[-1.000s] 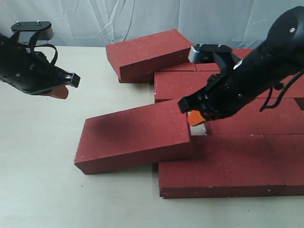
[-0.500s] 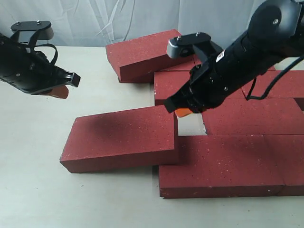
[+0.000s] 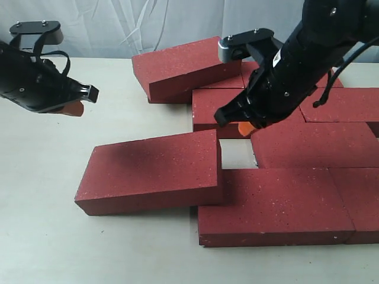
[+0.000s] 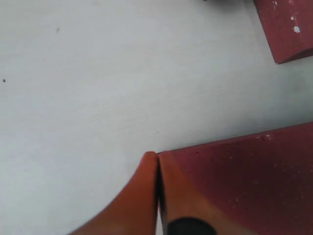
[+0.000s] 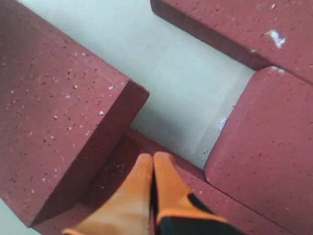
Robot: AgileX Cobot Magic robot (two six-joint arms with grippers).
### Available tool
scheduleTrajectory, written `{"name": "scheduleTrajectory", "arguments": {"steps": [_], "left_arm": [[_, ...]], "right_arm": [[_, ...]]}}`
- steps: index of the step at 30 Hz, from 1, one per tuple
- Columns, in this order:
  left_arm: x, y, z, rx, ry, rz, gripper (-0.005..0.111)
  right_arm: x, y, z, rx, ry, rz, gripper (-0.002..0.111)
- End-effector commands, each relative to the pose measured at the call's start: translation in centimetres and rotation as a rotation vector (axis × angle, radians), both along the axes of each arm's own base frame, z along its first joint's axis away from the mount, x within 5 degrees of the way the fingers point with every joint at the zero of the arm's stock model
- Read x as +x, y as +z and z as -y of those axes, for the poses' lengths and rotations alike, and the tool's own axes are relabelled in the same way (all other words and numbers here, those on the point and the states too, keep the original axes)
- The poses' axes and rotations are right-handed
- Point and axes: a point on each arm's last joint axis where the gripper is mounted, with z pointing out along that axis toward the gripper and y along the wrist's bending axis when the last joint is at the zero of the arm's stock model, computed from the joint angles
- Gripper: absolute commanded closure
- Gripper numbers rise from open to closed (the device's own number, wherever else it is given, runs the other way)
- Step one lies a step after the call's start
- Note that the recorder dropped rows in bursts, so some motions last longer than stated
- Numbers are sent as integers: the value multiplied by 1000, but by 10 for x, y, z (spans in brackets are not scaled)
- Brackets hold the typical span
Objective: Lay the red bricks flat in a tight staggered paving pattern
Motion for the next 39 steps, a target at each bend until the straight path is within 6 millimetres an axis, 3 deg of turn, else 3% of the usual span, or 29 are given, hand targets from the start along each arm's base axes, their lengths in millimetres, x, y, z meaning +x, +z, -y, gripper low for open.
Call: {"name": "scheduleTrajectory", "arguments": {"steps": [1, 7, 16, 19, 34, 39], "left_arm": [[3, 2, -15, -10, 72, 16, 107], [9, -5, -33, -14, 145, -15, 107], [9, -6, -34, -31, 156, -30, 107], [9, -6, -34, -31, 156, -30, 107], [9, -8, -43, 86, 108, -13, 107], [10, -9, -66, 93, 219, -34, 107]], "right_arm": [[2, -10, -5, 13, 7, -50, 109], [-3, -23, -21, 12, 60, -96, 109], [-41, -46, -87, 2, 282, -89, 109], [-51, -48, -101, 9, 327, -64, 109], [-42, -29, -87, -1, 322, 28, 109], [-43, -25, -88, 18, 316, 36, 109]]}}
